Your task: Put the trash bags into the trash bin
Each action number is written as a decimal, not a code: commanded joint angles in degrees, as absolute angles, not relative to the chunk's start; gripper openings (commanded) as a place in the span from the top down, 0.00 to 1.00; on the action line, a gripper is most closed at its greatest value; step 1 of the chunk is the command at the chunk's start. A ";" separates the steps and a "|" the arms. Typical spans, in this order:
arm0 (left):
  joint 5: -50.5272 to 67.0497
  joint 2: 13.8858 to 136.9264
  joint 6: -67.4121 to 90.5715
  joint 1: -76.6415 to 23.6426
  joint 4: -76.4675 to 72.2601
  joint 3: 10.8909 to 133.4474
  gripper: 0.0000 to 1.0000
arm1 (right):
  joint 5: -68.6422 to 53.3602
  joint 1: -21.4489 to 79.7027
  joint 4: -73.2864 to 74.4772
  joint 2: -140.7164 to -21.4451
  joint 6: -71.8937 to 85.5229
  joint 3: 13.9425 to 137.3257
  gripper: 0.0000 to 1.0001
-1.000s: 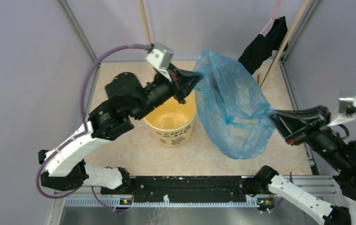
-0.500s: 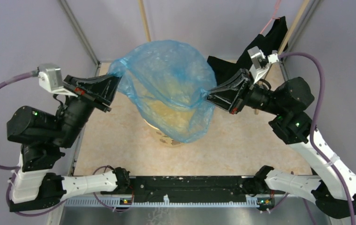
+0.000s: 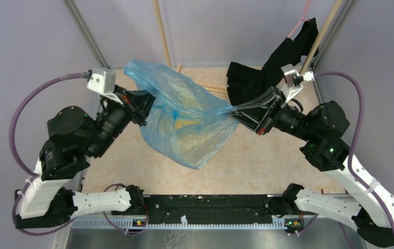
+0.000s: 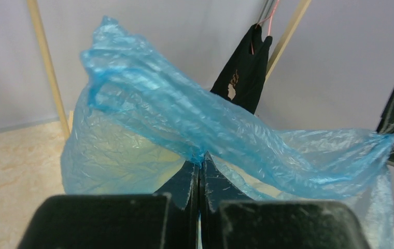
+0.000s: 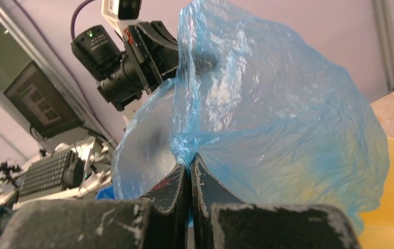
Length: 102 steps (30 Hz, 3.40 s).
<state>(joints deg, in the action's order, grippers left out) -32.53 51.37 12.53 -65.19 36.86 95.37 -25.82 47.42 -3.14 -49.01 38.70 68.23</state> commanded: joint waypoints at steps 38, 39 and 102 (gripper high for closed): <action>-37.68 58.03 12.33 -42.28 38.89 80.67 1.00 | -22.50 45.99 3.84 -81.53 31.05 76.39 1.00; -35.97 59.22 12.58 -42.28 38.33 81.34 1.00 | -20.38 46.01 6.57 -81.32 29.20 76.72 1.00; -15.87 62.64 24.93 -41.93 28.50 60.45 1.00 | 15.96 55.81 9.38 -90.81 12.84 81.75 1.00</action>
<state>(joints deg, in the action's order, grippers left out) -13.17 65.58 25.39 -42.22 27.75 61.06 15.79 56.34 11.94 -85.34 15.09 76.36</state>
